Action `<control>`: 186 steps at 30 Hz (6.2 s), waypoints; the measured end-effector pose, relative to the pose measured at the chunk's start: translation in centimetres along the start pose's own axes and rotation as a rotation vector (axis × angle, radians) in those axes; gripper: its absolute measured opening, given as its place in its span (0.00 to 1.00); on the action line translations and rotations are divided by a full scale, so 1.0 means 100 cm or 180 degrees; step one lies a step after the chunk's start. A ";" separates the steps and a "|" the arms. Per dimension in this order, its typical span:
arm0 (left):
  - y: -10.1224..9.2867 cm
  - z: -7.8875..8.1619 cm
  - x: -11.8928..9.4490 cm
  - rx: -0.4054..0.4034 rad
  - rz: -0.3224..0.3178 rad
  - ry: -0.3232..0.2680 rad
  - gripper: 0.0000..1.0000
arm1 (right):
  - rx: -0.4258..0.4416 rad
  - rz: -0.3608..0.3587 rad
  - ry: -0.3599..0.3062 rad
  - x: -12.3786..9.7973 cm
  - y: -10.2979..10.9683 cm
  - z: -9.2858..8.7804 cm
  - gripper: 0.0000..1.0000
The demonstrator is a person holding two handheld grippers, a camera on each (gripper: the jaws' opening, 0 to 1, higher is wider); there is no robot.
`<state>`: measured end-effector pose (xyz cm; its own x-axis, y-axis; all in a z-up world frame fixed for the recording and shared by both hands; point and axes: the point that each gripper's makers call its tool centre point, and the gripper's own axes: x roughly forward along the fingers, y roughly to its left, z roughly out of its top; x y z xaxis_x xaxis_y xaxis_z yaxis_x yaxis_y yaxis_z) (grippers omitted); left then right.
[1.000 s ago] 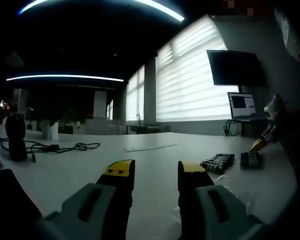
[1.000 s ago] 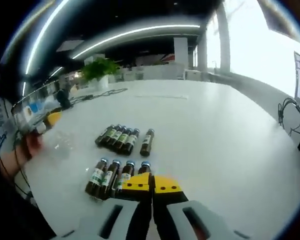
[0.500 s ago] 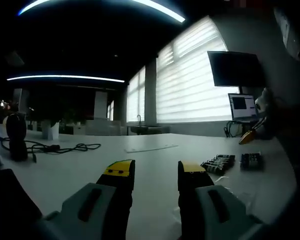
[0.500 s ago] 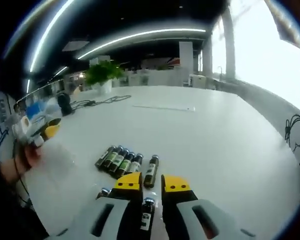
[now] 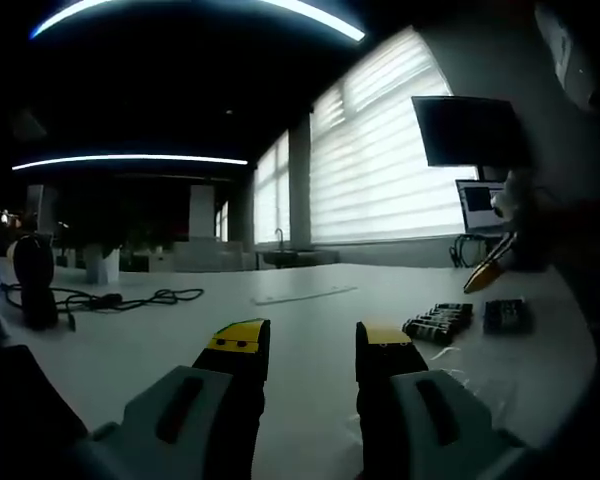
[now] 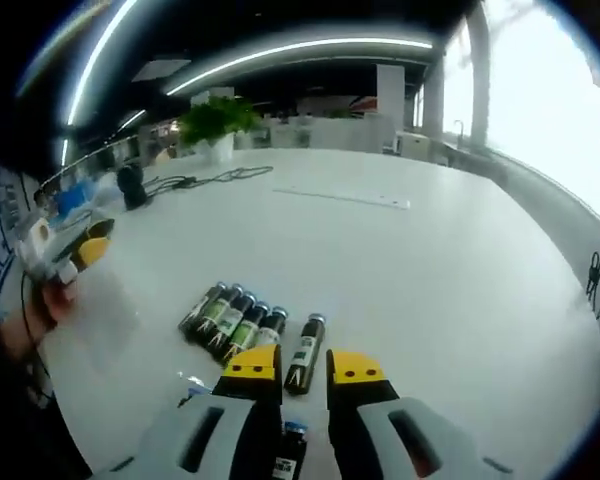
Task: Grip medicine bottles put into box
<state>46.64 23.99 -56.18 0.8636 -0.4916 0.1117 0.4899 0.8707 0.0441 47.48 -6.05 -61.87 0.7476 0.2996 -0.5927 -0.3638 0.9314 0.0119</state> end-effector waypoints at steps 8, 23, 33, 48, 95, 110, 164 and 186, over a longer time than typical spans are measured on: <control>0.004 0.000 -0.001 -0.0052 0.0006 -0.0029 0.27 | -0.0031 -0.0087 0.0192 0.015 -0.003 -0.001 0.12; 0.004 0.000 -0.001 -0.0093 -0.0016 -0.0049 0.27 | -0.0063 -0.0180 0.0391 0.032 -0.004 -0.011 0.08; 0.003 0.000 -0.001 -0.0096 -0.0026 -0.0052 0.27 | 0.0058 -0.0235 0.0338 0.028 -0.007 -0.009 0.07; 0.002 0.000 -0.001 -0.0085 -0.0028 -0.0042 0.27 | 0.0154 -0.0237 0.0109 -0.017 -0.005 0.004 0.07; -0.001 -0.002 0.000 -0.0030 -0.0050 -0.0006 0.27 | 0.0131 -0.0439 0.0160 -0.063 -0.015 -0.048 0.07; -0.001 -0.003 0.000 -0.0020 -0.0057 0.0009 0.27 | -0.0003 -0.0414 0.0214 -0.070 -0.010 -0.064 0.00; -0.007 0.003 -0.001 -0.0181 -0.0218 -0.0103 0.27 | 0.0408 -0.0855 0.0069 -0.060 0.003 -0.061 0.34; 0.005 0.009 -0.006 -0.0224 -0.0051 -0.0203 0.27 | -0.0839 0.1256 -0.0542 -0.047 0.141 0.057 0.44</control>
<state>46.30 24.74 -55.32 0.8473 -0.5015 0.1746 0.5128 0.8582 -0.0233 42.02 6.85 -54.29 0.5967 0.6683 -0.4441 -0.7486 0.6629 -0.0082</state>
